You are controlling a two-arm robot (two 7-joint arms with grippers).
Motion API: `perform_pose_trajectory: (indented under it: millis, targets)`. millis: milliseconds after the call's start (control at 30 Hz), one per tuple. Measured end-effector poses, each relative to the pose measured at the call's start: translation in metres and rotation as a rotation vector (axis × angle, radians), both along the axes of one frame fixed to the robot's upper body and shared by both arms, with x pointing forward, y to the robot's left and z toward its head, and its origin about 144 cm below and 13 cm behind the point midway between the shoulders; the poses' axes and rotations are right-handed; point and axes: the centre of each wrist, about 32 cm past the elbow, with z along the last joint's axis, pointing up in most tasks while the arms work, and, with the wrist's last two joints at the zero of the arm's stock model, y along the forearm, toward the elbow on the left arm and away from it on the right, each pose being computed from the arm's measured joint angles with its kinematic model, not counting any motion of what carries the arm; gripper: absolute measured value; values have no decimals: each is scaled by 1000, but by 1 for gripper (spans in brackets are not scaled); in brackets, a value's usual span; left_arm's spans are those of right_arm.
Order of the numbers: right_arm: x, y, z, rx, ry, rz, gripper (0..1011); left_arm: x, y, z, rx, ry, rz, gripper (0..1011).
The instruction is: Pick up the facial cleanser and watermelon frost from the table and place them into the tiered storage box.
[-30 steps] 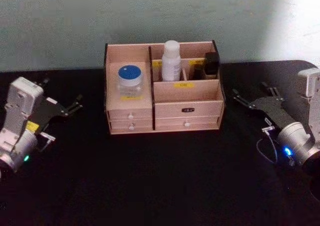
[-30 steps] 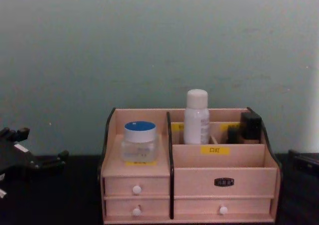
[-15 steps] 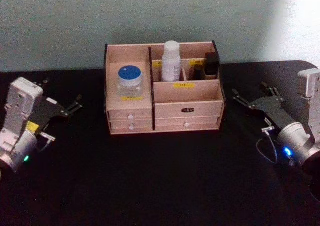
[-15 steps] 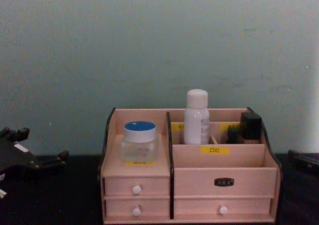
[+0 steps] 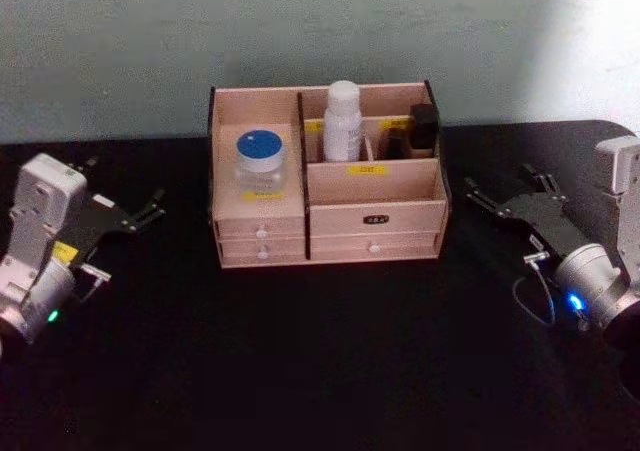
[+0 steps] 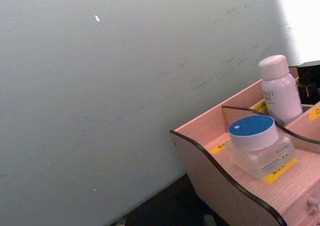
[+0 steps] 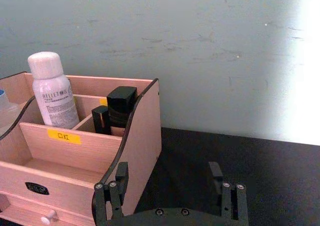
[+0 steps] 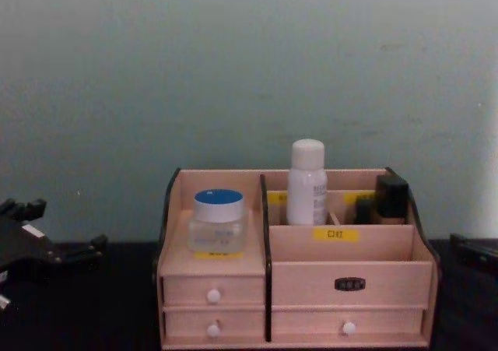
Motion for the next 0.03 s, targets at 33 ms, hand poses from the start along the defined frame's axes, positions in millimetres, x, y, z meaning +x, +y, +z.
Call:
perform_pose_trajectory:
  millis: [33]
  targets:
    - [0,0,0,0,0,0,1000,0,0,0,0,0,0,1001]
